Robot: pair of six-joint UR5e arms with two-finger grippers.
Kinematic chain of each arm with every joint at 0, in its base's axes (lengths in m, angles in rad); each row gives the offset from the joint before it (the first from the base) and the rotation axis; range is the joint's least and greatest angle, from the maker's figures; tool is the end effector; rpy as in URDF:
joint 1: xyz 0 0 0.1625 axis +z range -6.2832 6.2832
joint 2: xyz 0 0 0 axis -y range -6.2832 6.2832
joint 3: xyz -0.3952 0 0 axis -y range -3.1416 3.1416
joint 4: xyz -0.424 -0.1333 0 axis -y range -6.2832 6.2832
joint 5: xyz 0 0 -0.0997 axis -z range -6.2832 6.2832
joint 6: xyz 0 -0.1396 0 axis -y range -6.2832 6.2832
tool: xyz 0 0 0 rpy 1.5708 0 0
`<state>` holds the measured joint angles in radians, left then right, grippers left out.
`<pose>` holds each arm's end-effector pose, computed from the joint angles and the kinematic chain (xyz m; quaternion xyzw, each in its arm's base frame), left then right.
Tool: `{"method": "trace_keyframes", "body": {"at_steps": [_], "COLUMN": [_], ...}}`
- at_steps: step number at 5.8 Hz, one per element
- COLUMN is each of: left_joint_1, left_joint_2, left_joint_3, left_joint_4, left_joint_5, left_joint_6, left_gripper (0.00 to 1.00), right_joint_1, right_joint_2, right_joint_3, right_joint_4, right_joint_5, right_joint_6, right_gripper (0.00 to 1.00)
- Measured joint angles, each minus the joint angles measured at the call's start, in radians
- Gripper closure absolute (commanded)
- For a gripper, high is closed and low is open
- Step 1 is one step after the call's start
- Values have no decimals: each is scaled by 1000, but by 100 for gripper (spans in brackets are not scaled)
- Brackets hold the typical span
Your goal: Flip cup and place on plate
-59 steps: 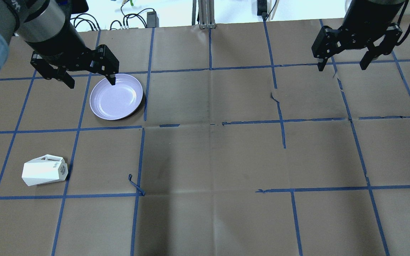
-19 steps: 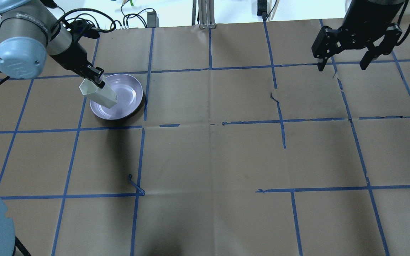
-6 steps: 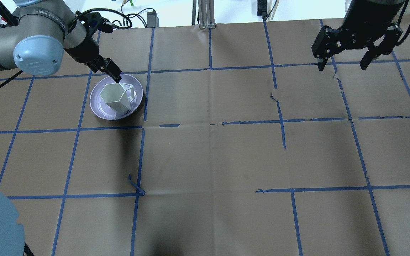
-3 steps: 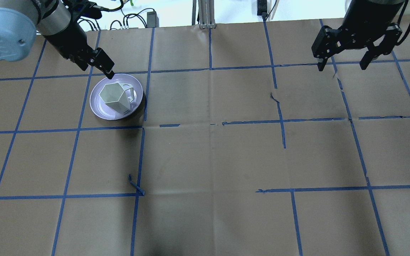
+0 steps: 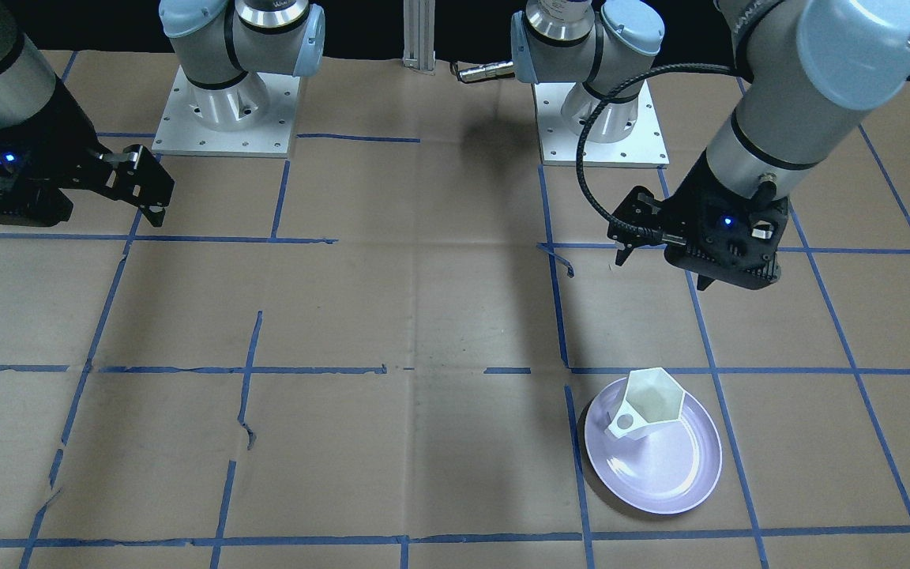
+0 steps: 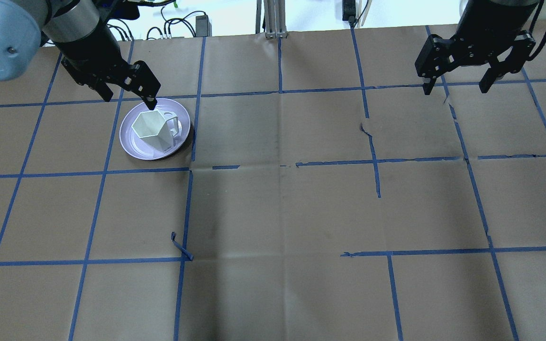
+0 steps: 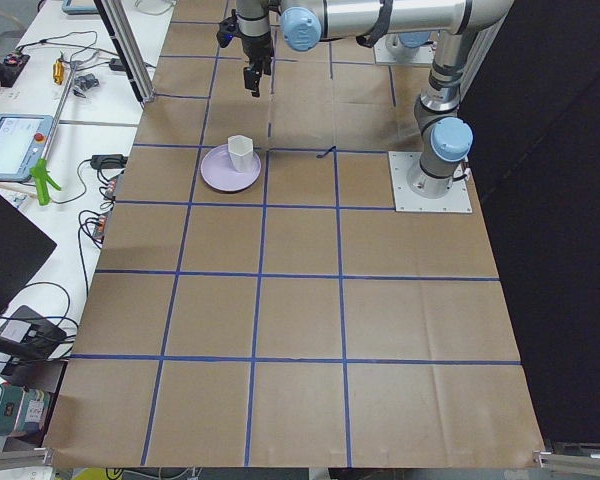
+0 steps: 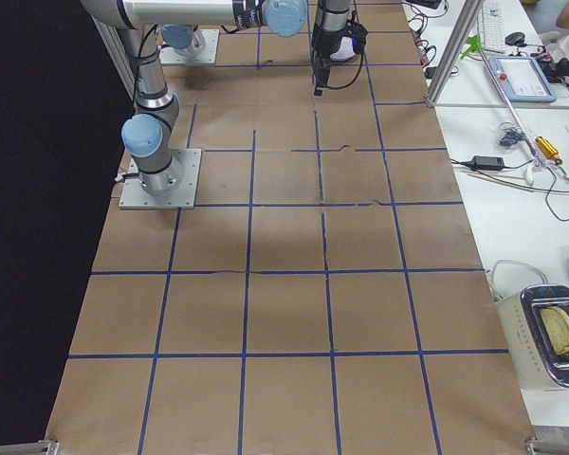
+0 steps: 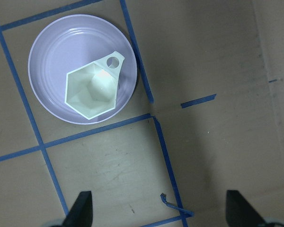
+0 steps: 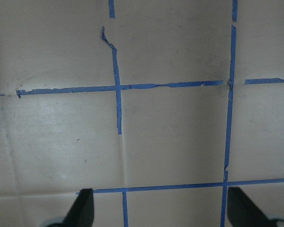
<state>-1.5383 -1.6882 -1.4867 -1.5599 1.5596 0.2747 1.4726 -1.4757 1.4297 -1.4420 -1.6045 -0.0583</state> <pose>-0.1164 -0.5707 0.3991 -0.1207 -0.9926 -0.0102 0.0072 0.0742 -0.5589 0.4281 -0.0192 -0.9988 -0.0426 0.0136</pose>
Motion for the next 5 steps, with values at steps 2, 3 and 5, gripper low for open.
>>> {"method": "trace_keyframes", "body": {"at_steps": [2, 3, 5], "left_joint_1": [-15, -18, -20], "left_joint_2": [16, 18, 27], "left_joint_3": [0, 0, -1], "left_joint_4": [-19, -23, -31], "left_joint_5": [-2, -2, 0], "left_joint_6": [-59, -76, -147], "left_gripper": [1, 1, 1], "right_joint_1": [0, 0, 0], "right_joint_2": [0, 0, 0], "right_joint_3": [0, 0, 0], "right_joint_4": [0, 0, 0], "right_joint_5": [0, 0, 0], "right_joint_6": [0, 0, 0], "right_gripper": [0, 0, 0]}}
